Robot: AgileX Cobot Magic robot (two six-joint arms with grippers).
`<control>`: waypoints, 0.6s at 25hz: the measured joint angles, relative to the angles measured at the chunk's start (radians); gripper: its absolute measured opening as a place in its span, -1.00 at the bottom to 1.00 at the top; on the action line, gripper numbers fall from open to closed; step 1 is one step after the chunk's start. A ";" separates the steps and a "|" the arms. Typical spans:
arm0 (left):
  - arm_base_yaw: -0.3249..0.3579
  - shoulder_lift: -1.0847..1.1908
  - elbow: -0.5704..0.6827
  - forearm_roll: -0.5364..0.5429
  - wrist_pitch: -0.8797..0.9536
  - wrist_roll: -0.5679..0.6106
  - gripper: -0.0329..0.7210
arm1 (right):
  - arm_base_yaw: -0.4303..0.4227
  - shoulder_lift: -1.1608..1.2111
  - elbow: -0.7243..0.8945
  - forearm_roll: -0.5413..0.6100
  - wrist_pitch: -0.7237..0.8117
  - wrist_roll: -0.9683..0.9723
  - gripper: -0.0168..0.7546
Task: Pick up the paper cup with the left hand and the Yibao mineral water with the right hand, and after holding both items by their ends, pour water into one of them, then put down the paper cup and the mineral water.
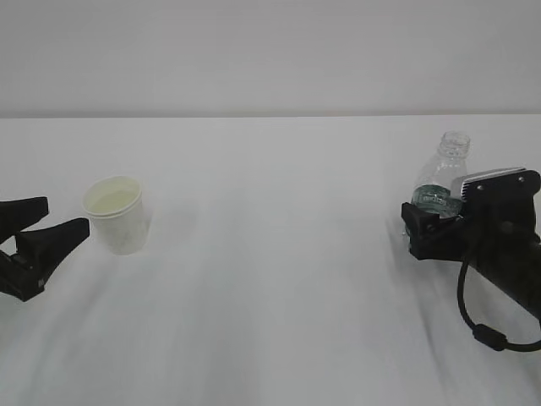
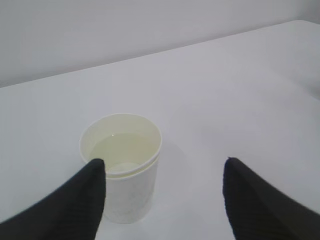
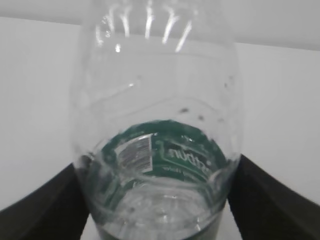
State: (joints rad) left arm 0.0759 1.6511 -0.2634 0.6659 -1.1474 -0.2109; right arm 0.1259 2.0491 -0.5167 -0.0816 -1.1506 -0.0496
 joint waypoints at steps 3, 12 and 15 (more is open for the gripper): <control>0.000 0.000 0.000 0.000 0.000 -0.004 0.47 | 0.000 -0.009 0.006 0.002 0.000 0.000 0.64; 0.000 -0.054 0.001 0.000 0.000 -0.036 0.47 | 0.000 -0.053 0.033 0.004 0.002 0.012 0.59; 0.000 -0.079 0.001 -0.004 0.000 -0.057 0.47 | 0.000 -0.072 0.042 0.004 0.002 0.012 0.58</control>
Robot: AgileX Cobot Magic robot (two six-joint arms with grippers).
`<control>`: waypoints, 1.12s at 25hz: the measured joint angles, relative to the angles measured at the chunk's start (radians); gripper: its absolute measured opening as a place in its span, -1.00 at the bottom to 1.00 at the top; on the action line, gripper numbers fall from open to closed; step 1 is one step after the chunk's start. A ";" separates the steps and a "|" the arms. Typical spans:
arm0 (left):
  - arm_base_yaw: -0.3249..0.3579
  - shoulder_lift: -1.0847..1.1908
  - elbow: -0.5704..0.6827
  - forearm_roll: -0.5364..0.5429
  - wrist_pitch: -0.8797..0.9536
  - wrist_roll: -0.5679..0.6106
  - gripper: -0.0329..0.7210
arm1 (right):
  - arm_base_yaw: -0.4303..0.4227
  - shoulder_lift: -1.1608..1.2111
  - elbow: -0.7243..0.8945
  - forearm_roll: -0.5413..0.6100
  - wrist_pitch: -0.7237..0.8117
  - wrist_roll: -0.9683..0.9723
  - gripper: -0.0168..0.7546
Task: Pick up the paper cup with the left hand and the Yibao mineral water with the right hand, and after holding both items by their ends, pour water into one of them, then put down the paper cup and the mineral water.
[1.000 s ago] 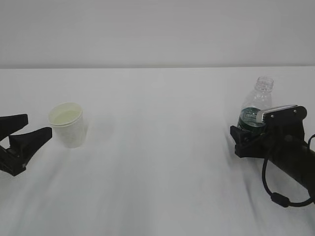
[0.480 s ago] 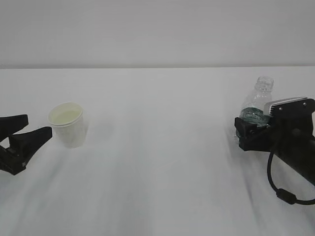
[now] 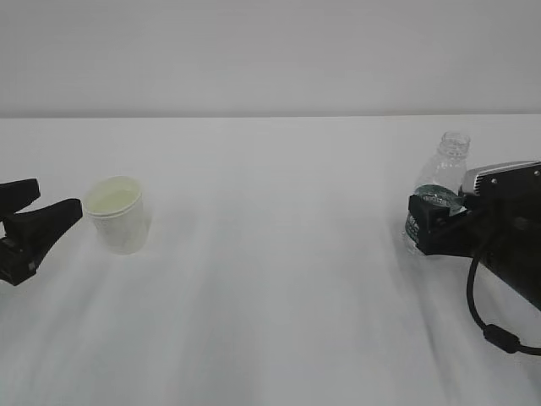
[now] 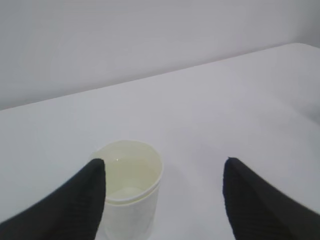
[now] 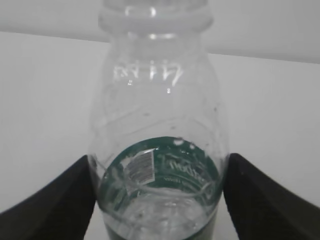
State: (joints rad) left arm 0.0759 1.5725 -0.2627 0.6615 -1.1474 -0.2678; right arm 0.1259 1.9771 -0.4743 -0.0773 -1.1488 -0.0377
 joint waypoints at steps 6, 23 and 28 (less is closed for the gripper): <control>0.000 -0.023 0.004 -0.007 0.000 -0.017 0.47 | 0.000 -0.024 0.007 0.002 0.000 0.013 0.58; 0.000 -0.088 0.006 -0.012 0.000 -0.038 0.42 | 0.000 -0.130 0.064 0.002 0.000 0.024 0.58; 0.000 -0.183 0.008 -0.022 0.038 -0.073 0.42 | 0.000 -0.177 0.095 0.002 0.000 0.024 0.58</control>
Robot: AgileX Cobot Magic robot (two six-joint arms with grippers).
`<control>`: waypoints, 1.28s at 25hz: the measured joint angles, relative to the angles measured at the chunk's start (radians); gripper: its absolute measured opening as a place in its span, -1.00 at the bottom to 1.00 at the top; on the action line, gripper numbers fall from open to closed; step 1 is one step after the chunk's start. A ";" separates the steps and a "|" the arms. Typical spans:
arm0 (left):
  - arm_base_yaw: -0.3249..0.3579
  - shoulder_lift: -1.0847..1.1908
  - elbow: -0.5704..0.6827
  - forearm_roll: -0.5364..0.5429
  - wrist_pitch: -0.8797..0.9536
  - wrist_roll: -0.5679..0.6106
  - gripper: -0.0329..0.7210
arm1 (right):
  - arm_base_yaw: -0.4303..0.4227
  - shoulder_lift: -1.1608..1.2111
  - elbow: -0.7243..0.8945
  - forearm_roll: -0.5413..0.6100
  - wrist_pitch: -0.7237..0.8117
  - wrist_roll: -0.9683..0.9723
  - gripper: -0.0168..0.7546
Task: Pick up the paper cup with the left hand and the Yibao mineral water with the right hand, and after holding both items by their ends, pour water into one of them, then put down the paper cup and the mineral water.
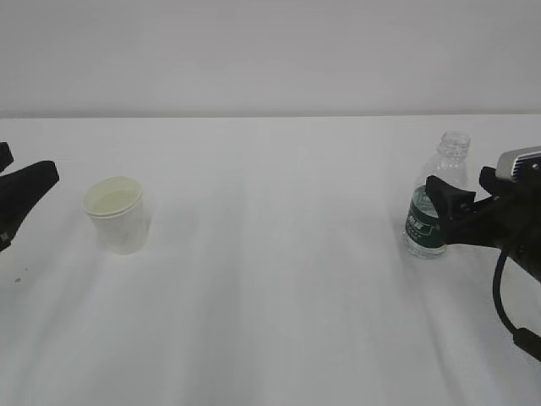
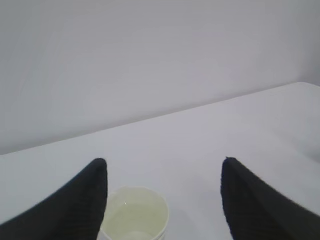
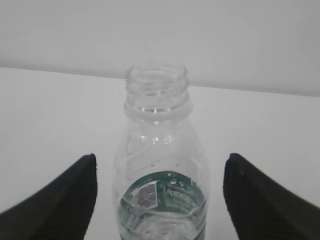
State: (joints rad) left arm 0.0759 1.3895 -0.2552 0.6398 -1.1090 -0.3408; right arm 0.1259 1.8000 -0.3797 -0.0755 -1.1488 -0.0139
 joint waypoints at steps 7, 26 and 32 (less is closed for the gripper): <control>0.000 -0.110 0.002 -0.024 0.102 -0.038 0.42 | 0.000 -0.033 0.015 0.000 0.000 0.000 0.58; 0.000 -0.275 0.002 -0.081 0.228 -0.086 0.42 | 0.000 -0.166 0.055 0.007 0.000 0.002 0.58; 0.000 -0.275 -0.028 -0.081 0.230 -0.090 0.40 | 0.000 -0.166 0.027 0.015 0.000 0.002 0.57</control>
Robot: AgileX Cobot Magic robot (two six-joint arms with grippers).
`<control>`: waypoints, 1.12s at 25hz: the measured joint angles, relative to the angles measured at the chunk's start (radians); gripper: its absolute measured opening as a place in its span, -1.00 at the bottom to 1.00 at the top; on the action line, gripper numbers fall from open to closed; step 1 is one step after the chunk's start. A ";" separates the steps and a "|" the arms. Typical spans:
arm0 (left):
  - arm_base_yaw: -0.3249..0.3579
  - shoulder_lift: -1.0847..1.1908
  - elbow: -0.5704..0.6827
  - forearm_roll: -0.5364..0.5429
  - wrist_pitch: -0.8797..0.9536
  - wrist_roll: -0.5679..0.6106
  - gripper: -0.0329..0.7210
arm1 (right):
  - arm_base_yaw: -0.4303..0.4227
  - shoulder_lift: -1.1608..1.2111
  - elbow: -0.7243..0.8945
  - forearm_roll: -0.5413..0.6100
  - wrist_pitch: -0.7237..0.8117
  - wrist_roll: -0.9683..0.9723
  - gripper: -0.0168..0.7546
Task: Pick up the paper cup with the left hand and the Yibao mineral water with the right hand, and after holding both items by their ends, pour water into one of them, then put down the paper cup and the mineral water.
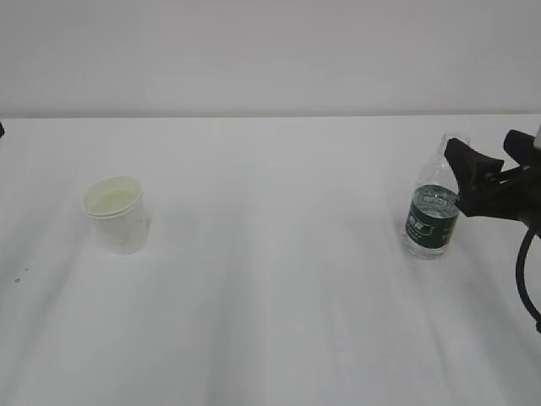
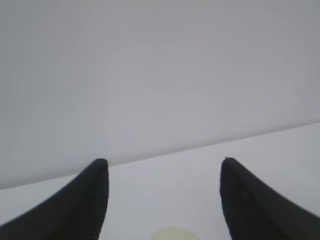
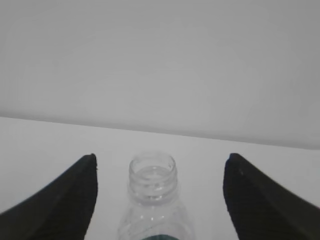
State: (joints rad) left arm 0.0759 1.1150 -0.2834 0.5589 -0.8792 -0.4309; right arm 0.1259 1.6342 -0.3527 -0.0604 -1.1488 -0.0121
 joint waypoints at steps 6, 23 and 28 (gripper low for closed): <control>0.000 0.000 -0.046 0.000 0.035 -0.031 0.38 | 0.000 -0.011 -0.050 0.000 0.032 0.000 0.57; 0.000 0.000 -0.190 0.000 0.180 -0.037 0.37 | 0.000 -0.108 -0.216 0.002 0.276 -0.054 0.57; 0.000 0.000 -0.215 0.000 0.197 -0.046 0.37 | 0.000 -0.108 -0.239 0.009 0.308 -0.055 0.57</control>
State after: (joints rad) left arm 0.0759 1.1150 -0.4979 0.5589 -0.6821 -0.4770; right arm 0.1259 1.5265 -0.5918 -0.0513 -0.8405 -0.0672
